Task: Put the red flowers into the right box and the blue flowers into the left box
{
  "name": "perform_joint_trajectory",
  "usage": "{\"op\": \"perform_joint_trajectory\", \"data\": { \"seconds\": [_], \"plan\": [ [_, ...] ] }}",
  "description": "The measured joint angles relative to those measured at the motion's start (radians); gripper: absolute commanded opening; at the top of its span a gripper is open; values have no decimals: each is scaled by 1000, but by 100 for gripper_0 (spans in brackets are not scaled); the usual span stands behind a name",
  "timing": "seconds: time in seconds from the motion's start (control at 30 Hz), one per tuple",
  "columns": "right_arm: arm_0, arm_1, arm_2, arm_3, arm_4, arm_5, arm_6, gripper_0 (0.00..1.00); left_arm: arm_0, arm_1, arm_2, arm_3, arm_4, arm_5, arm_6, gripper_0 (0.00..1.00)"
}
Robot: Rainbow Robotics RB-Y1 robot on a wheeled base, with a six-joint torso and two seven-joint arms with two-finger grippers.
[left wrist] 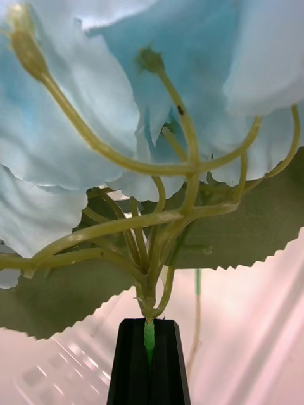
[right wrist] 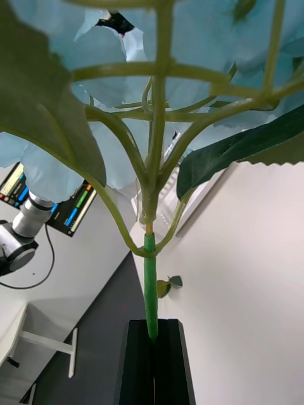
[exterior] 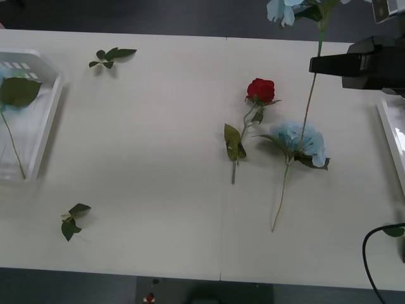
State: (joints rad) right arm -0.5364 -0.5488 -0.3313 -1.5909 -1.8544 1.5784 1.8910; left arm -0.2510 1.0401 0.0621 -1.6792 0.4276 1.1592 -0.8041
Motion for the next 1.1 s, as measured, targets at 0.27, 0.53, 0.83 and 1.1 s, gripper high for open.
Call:
{"op": "perform_joint_trajectory", "data": {
  "seconds": [0.27,0.53,0.83,1.1],
  "plan": [
    [-111,78,23,-2,0,0,-156,0,0,0,-46,227,18,-173,-143,0],
    [-216,116,81,-2,13,-51,-211,0,0,0,-154,295,17,-276,-157,51],
    [-239,117,171,-2,13,-134,-211,0,0,0,-129,295,3,-321,-157,100],
    [-240,174,185,-2,13,-144,-211,0,18,0,14,160,226,-288,-157,100]
  ]
}}
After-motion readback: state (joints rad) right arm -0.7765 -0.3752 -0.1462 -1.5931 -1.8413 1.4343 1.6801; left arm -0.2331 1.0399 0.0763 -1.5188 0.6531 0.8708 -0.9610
